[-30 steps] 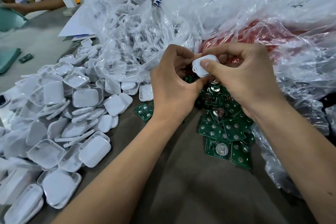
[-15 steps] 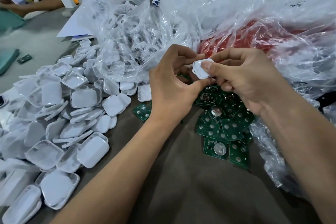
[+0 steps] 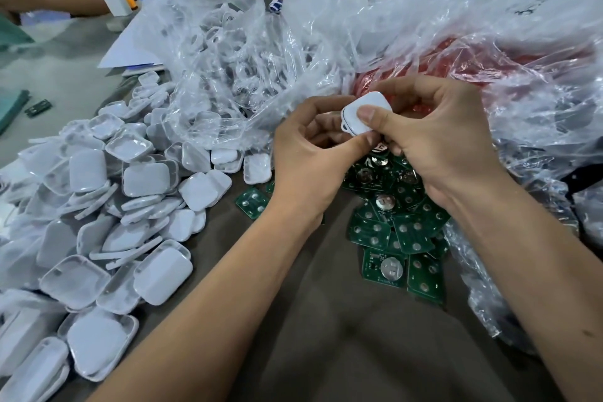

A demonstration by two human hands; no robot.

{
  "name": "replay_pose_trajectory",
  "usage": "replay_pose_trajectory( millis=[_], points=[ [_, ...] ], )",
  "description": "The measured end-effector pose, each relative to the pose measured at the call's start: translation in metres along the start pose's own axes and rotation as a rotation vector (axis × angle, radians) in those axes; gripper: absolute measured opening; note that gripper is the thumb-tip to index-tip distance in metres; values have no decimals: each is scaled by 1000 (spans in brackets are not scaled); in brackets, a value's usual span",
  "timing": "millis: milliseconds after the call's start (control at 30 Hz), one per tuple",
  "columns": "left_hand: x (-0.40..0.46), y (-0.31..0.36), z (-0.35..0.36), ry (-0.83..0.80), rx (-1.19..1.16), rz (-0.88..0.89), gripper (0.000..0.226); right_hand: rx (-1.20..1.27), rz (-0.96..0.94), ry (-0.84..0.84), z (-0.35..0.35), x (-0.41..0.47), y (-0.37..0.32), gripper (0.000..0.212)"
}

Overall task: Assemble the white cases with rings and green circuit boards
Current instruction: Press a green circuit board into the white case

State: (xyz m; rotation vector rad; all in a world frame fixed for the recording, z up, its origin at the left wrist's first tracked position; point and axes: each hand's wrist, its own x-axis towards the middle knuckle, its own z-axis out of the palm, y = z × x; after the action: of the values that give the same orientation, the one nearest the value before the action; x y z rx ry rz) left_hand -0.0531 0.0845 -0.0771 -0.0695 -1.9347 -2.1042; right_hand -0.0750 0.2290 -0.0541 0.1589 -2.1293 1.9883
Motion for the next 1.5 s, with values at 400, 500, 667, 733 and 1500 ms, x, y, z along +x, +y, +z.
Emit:
replay_pose_trajectory(
  millis=[400,500,667,733,1500],
  points=[
    [7,0,-10,-73,33,-17,39,-77,56,-131,-6,1,1,13],
    [11,4,-14,-122,116,-4,36,-95,64,-177,-6,1,2,12],
    [13,4,-19,-176,60,-65,35,-111,21,-187,-7,0,4,18],
    [12,4,-19,-182,-18,-99,34,-101,34,-195,-7,0,3,22],
    [13,14,-19,-40,-305,-420,8,-303,-115,-285,-6,-1,3,26]
  ],
)
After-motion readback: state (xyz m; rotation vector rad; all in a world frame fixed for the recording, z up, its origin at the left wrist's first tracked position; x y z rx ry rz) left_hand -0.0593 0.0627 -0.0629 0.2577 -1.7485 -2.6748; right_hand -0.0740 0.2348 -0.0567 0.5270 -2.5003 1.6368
